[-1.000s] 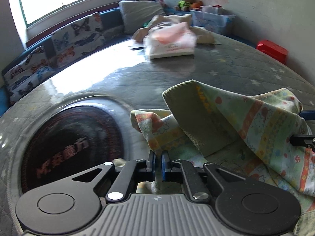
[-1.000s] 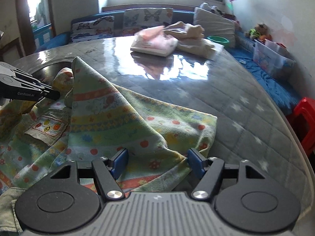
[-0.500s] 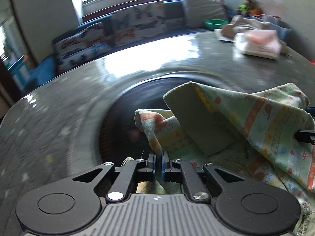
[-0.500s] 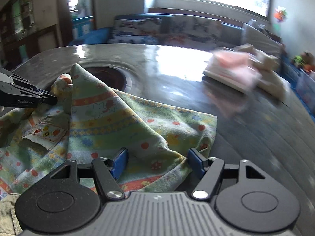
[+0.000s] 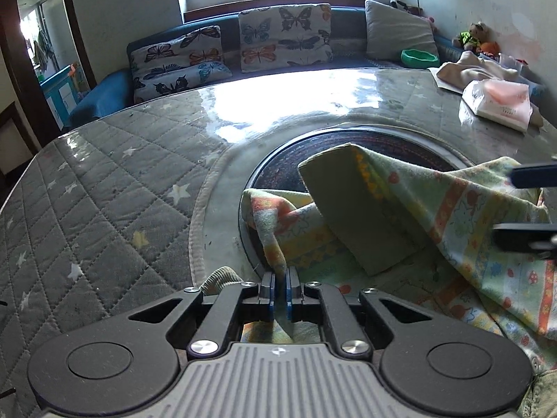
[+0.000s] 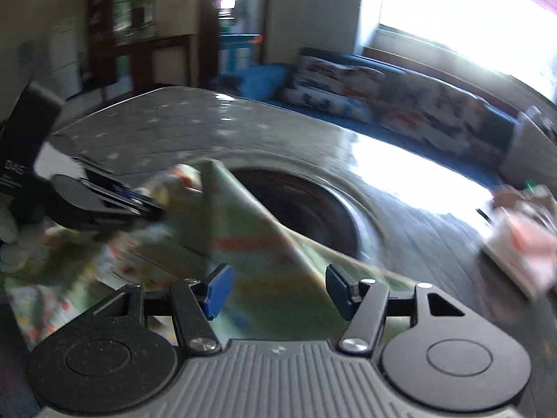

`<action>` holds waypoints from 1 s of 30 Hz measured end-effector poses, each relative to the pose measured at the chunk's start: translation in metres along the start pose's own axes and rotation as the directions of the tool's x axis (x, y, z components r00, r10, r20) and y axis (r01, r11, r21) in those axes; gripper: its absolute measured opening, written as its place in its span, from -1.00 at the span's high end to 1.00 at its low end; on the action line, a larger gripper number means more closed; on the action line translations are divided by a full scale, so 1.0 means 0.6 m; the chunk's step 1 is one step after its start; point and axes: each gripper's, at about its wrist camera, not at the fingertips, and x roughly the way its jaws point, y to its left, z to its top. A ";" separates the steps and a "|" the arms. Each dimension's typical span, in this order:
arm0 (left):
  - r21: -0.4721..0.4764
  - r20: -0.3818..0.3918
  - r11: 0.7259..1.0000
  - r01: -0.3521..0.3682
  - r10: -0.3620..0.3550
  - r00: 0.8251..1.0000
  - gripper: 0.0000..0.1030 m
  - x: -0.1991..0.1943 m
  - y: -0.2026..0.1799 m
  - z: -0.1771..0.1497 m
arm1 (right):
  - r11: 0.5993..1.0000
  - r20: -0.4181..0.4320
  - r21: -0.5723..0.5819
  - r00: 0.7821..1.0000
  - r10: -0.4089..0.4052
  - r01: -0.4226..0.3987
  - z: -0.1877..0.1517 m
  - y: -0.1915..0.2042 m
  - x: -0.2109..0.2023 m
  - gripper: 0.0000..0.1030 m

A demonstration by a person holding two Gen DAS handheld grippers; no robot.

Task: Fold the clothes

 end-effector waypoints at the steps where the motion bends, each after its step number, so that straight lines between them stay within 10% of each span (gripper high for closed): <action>1: -0.006 0.001 1.000 0.005 -0.005 1.000 0.87 -0.001 0.003 -0.002 | 1.000 0.000 -0.014 1.000 0.006 -0.006 0.009 0.009 0.009 -0.17; 9: -0.019 0.004 1.000 0.013 -0.013 1.000 0.87 -0.001 0.005 -0.002 | 0.999 -0.036 -0.045 0.999 0.010 -0.012 0.061 0.040 0.094 0.00; 15: -0.026 0.004 1.000 0.018 -0.018 1.000 0.85 0.000 0.008 -0.001 | 1.000 -0.028 -0.020 0.999 -0.016 0.015 0.053 0.030 0.092 0.88; 30: -0.017 0.006 1.000 -0.007 0.007 1.000 0.80 -0.002 0.003 -0.002 | 0.973 0.062 0.081 0.974 -0.220 0.214 -0.010 -0.074 -0.083 0.94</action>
